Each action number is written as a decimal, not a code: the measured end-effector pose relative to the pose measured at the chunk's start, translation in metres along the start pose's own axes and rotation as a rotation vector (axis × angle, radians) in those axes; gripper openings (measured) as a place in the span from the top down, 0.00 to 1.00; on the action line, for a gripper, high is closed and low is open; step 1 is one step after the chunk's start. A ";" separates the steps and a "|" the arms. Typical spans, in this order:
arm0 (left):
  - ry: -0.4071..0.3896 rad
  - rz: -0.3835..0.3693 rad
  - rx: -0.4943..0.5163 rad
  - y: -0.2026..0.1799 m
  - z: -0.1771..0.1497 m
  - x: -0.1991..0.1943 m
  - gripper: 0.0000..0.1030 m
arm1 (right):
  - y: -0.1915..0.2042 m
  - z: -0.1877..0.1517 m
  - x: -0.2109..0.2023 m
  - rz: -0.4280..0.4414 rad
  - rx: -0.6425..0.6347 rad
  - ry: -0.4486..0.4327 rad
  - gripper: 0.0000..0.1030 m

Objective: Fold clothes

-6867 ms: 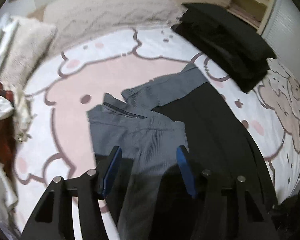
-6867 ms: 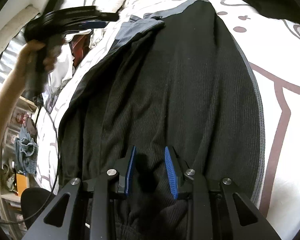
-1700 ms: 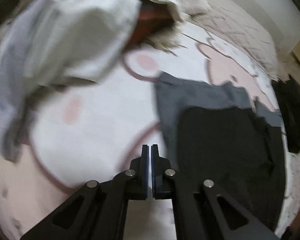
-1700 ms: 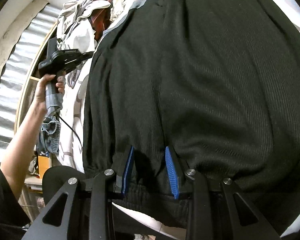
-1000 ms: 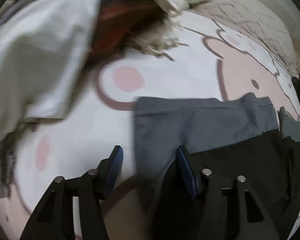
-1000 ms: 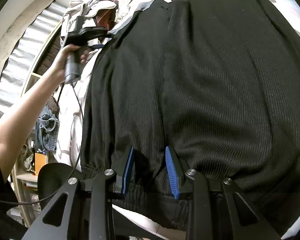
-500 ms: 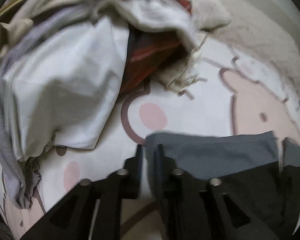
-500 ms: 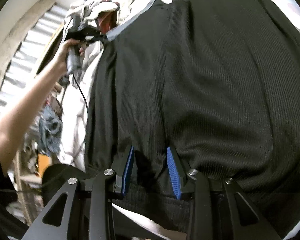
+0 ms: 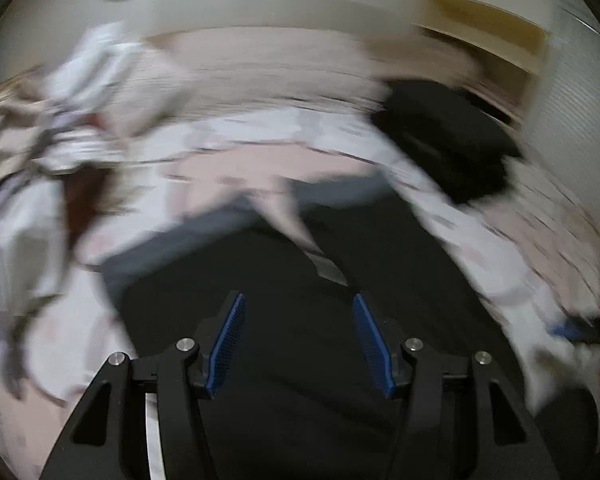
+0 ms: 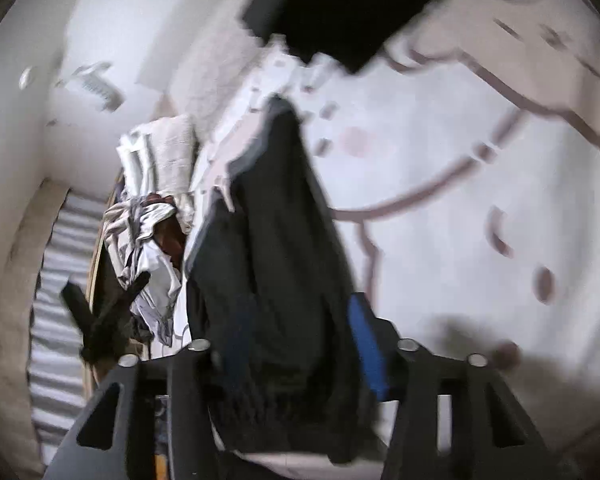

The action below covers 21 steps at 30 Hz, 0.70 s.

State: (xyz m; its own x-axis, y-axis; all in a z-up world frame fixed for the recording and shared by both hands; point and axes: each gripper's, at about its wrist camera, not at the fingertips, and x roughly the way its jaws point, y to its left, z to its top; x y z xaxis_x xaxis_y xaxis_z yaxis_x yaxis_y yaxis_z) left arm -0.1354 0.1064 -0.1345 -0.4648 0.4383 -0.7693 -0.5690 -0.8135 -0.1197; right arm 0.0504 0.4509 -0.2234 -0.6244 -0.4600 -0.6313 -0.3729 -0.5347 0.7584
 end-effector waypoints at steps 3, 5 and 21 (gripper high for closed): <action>0.052 -0.123 0.029 -0.056 -0.025 0.016 0.46 | -0.017 -0.012 0.007 0.006 0.047 0.084 0.57; 0.093 -0.181 0.045 -0.087 -0.042 0.033 0.46 | -0.023 -0.023 0.018 -0.004 0.064 0.136 0.59; 0.182 -0.098 0.022 -0.101 -0.088 0.061 0.46 | 0.027 -0.048 0.070 -0.192 -0.247 0.221 0.94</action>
State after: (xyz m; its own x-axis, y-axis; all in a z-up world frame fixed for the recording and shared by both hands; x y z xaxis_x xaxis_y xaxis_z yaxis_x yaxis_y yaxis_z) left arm -0.0467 0.1815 -0.2242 -0.2776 0.4367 -0.8557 -0.6211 -0.7611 -0.1869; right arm 0.0296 0.3705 -0.2549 -0.3857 -0.4621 -0.7986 -0.2756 -0.7683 0.5777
